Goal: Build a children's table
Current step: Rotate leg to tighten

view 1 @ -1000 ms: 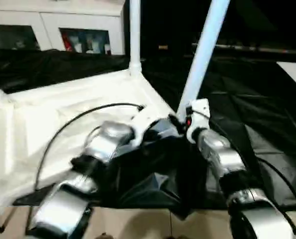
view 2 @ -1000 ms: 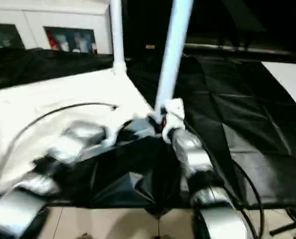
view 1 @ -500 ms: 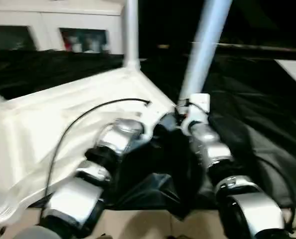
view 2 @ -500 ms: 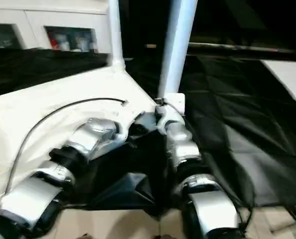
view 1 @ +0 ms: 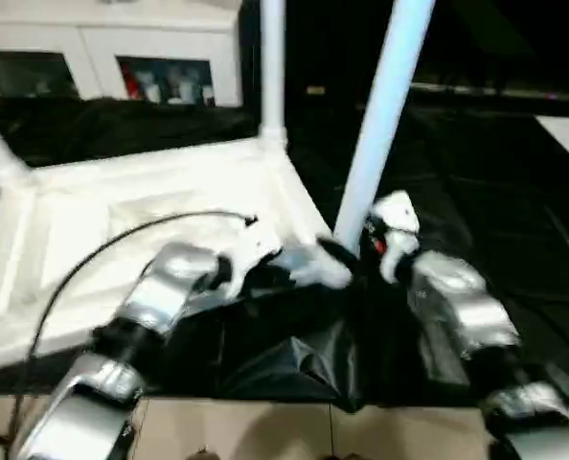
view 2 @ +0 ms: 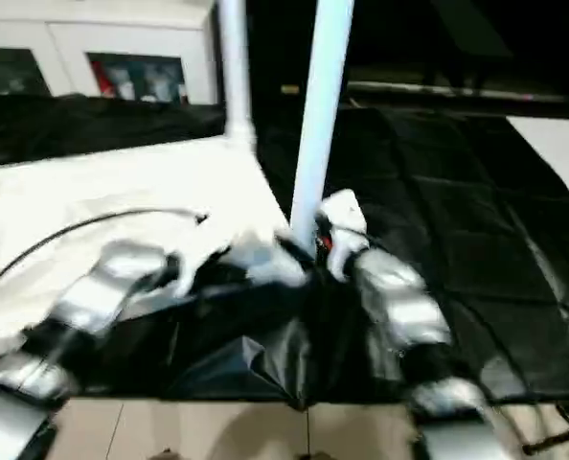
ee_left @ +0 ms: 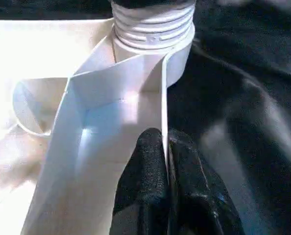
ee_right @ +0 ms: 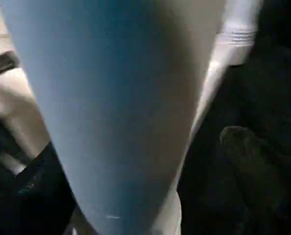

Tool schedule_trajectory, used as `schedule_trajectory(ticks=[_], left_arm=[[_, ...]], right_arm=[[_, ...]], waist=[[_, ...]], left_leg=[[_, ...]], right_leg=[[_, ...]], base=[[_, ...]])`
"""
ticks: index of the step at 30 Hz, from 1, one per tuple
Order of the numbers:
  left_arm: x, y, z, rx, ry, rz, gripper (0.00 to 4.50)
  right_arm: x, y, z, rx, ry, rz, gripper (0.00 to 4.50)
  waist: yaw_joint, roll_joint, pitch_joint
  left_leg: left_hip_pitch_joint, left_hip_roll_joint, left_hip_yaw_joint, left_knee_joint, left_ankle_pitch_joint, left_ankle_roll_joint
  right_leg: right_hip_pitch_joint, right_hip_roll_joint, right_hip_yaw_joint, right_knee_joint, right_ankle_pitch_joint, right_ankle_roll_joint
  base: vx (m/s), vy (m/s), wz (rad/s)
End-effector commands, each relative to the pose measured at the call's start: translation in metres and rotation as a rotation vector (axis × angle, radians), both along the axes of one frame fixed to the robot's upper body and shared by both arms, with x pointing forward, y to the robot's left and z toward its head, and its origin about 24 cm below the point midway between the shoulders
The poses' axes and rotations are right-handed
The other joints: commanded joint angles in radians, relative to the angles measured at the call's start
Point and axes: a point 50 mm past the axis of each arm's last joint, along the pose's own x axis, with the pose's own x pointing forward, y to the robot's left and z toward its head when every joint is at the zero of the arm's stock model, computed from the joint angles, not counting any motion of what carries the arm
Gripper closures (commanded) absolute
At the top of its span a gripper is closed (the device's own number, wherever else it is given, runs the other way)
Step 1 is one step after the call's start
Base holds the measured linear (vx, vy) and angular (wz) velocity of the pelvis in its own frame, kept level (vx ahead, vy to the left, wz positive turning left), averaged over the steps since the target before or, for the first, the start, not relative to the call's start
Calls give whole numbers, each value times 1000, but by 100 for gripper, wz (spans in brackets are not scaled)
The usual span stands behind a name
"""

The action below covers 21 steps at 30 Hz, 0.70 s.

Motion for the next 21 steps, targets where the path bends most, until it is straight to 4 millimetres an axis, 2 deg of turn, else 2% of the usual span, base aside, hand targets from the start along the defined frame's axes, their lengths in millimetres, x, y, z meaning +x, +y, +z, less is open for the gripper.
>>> schedule_trajectory(ticks=[1,2,4,6,8,9,12,17,21], left_arm=[[-7,-8,15,-101,-20,-105,450],[-10,-6,17,-102,-15,-133,450],[-12,-5,18,-101,-8,-144,450],[-13,-4,18,-102,-3,-145,450],[-12,-4,19,-99,-7,-134,450],[-12,-4,19,-99,-7,-134,450],[-9,-2,20,-96,-17,-108,450],[-7,1,21,-87,-22,-94,450],[-7,1,21,-87,-23,-91,450]], right_arm=[[-8,-5,2,19,42,88,3],[-10,-4,4,8,41,128,3],[-12,-3,4,1,46,155,3],[-15,0,5,-8,59,207,3],[-18,4,2,-22,76,243,3],[-18,4,2,-22,76,243,3],[-21,6,-5,-72,93,273,3],[-22,5,-9,-99,107,283,3],[-21,3,-9,-97,107,266,41]], waist=[[1,-6,-66],[-1,-8,-65],[-1,-9,-67],[-1,-14,-65],[1,-17,-64],[2,-15,-65],[2,-18,-67],[3,-20,-66],[2,-20,-66]], left_leg=[[-3,19,1,-71,-203,73],[-9,20,-1,-73,-198,71],[-6,19,0,-71,-194,66],[-7,17,1,-70,-190,65],[-8,16,1,-70,-187,63],[-9,16,-1,-71,-179,60],[-11,16,-1,-70,-163,59],[-11,14,0,-69,-162,60],[-10,14,0,-68,-163,60]], right_leg=[[73,-55,50,-89,-387,-128],[74,-54,50,-89,-396,-121],[71,-53,50,-88,-399,-118],[70,-52,49,-90,-414,-112],[69,-53,48,-95,-453,-91],[69,-55,48,-94,-455,-84],[69,-54,48,-91,-430,-86],[69,-54,47,-94,-449,-73],[68,-53,47,-96,-458,-66]], base=[[0,0,0],[0,0,0],[0,0,0],[0,0,0],[0,0,0],[0,0,0],[0,0,0],[0,0,0],[0,0,0]])
